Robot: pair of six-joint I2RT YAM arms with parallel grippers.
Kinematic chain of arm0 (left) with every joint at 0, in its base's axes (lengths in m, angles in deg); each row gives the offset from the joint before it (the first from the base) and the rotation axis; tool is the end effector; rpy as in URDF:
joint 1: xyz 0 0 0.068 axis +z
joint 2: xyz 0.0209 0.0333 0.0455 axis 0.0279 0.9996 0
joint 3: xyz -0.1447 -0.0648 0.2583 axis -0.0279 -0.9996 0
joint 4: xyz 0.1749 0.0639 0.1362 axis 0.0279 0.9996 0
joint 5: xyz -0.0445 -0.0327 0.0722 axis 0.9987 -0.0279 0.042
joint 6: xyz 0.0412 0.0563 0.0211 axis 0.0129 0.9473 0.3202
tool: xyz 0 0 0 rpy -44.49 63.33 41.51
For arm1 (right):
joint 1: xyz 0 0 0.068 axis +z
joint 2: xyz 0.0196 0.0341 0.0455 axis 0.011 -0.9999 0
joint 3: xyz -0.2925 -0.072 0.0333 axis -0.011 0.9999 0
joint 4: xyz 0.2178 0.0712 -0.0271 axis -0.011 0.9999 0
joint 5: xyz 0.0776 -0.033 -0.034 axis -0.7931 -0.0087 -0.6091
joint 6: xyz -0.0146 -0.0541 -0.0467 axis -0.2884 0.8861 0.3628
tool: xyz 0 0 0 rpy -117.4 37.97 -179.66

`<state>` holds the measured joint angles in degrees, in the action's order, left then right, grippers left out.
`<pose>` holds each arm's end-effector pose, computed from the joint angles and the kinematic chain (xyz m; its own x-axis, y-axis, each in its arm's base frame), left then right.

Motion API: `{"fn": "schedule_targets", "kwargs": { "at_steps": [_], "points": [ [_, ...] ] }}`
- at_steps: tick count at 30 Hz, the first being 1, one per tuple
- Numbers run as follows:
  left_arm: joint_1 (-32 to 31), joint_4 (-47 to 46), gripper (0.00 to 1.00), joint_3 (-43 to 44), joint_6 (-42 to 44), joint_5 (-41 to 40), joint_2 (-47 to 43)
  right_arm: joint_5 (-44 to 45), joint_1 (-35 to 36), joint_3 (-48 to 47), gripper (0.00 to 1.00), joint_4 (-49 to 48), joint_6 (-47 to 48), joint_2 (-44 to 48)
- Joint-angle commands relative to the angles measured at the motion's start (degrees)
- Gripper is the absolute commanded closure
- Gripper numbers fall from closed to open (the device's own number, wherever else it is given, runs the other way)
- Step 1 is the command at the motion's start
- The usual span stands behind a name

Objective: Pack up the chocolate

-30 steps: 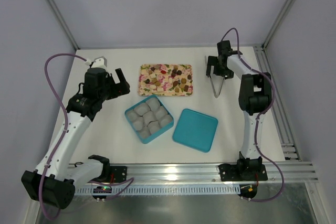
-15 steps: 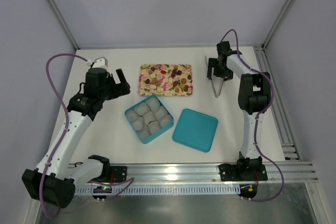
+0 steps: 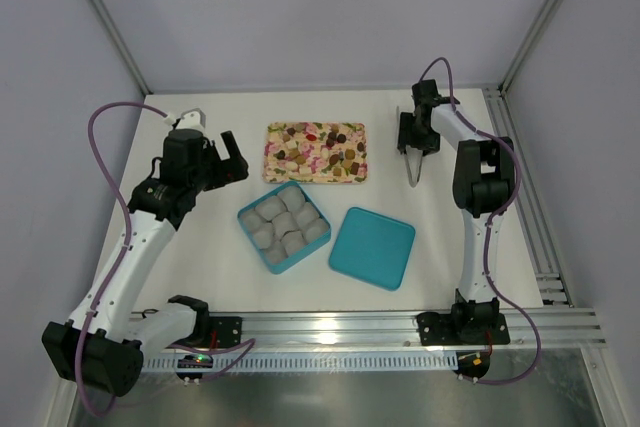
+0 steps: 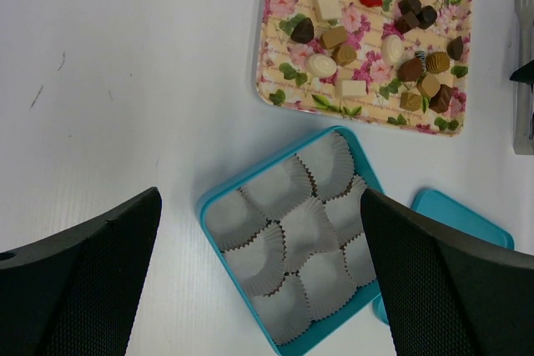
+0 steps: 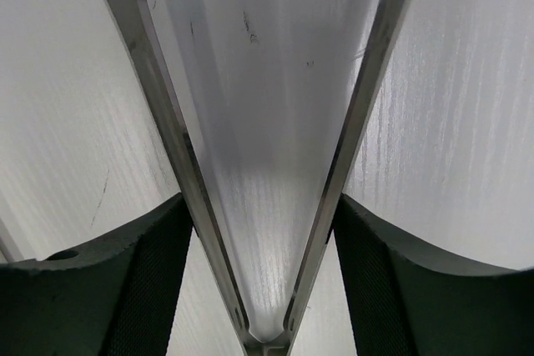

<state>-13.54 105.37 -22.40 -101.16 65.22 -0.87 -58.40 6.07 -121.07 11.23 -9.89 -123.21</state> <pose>0.1897 -0.0448 0.3568 -0.5649 -0.3309 -0.7559 -0.1019 0.9370 -0.3341 0.4782 0.0516 0.1827 -0.9067 0.0746 -0.4151 0.0796 0.9968 0.0053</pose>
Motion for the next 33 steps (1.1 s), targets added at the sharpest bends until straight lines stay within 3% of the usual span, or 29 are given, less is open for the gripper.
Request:
{"fn": "schedule_targets", "kwargs": {
  "at_steps": [1,7,33],
  "points": [
    [0.02,-2.48,0.0,-0.04,0.41,0.46,-0.15,0.36,0.51,-0.35,0.34,0.47,0.11,1.36],
    [0.02,-2.57,0.0,-0.04,0.41,0.55,-0.24,1.33,1.3,0.01,0.45,0.12,-0.07,6.55],
    [0.02,-2.57,0.0,-0.21,0.24,0.99,-0.33,1.33,5.78,9.58,0.49,1.35,-0.77,26.06]
  ]
}}
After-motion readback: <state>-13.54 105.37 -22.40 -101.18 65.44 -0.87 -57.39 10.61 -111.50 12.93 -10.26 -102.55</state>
